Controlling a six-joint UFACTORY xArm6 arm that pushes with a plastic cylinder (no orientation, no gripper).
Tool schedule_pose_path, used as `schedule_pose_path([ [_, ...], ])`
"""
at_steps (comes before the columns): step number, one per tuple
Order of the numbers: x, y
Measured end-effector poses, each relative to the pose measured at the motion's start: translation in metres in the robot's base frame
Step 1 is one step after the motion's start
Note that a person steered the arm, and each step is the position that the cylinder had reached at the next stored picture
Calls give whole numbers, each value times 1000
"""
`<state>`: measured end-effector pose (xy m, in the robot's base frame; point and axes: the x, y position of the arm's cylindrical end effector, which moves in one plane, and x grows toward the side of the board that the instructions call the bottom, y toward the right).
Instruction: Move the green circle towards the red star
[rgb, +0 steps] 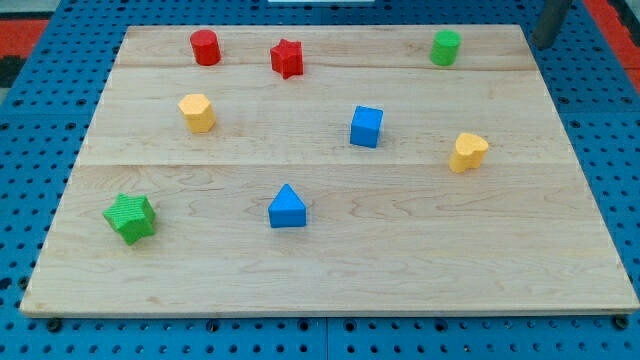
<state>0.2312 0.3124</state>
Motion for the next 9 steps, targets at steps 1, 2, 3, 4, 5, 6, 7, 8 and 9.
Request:
schedule_pose_path([
  [1, 0, 5],
  [2, 1, 3],
  [3, 0, -53],
  [4, 21, -121],
  [5, 29, -159],
  [6, 0, -133],
  [7, -14, -114],
  [8, -32, -188],
  [9, 4, -201],
])
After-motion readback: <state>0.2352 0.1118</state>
